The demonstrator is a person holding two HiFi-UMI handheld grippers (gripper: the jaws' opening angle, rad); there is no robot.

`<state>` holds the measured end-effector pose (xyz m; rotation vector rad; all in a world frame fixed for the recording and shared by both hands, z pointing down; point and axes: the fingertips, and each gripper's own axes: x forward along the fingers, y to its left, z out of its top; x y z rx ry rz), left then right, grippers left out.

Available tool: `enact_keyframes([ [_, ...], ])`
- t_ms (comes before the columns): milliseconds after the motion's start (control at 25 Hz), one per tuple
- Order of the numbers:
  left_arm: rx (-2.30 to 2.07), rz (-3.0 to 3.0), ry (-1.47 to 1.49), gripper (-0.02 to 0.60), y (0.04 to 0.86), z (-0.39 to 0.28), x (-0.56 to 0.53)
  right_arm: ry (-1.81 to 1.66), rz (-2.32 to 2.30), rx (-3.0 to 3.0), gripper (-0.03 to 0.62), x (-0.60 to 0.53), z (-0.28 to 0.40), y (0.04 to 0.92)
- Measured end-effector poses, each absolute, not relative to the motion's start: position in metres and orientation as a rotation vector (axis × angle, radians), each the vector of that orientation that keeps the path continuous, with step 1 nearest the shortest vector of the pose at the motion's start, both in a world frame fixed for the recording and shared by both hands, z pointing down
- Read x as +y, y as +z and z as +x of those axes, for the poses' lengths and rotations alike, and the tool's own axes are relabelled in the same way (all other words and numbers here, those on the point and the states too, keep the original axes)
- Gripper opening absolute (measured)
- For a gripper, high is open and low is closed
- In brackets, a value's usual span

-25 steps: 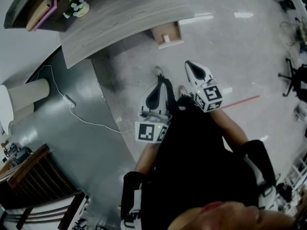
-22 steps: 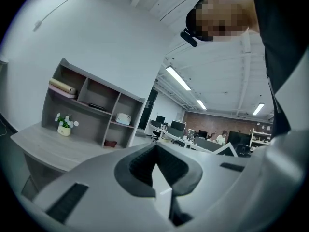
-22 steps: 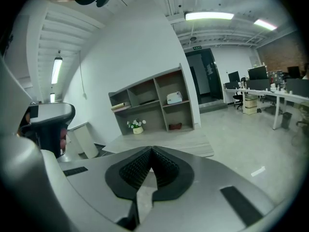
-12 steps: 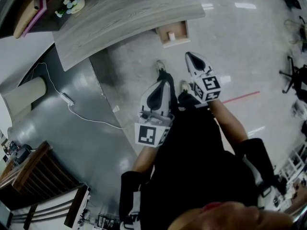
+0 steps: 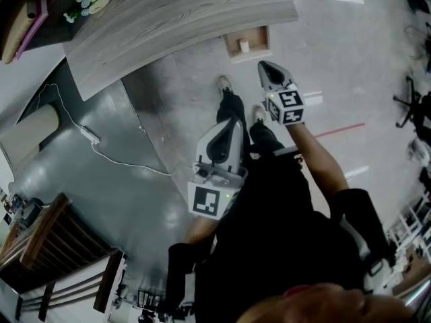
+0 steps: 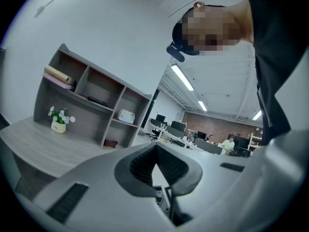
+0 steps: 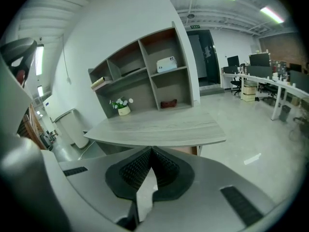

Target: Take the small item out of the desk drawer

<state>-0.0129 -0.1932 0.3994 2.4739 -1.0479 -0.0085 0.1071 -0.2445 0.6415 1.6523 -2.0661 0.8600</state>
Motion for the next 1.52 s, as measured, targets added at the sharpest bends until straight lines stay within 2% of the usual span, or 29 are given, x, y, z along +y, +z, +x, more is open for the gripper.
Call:
enact_keyframes([
  [360,-1.040,2.456,-0.006,-0.003,0.409,-0.015,-0.212,0.928,1.592,-1.948,0.005,-0.273,0.115,0.734],
  [560,-1.043,2.425,0.010,-0.003,0.423,-0.017,-0.217,0.978,1.549,-1.868,0.078,-0.281,0.120,0.785],
  [720,-1.045,2.405,0.015,-0.003,0.433,-0.016,-0.223,1.009,1.525,-1.803,0.106,-0.288,0.125,0.823],
  [1200,-1.038,2.371,0.045,-0.003,0.463,-0.024,-0.233,1.064,1.441,-1.645,0.152,-0.301,0.131,0.916],
  [1520,-1.033,2.342,0.068,-0.003,0.482,-0.031,-0.236,1.078,1.415,-1.585,0.156,-0.308,0.134,0.950],
])
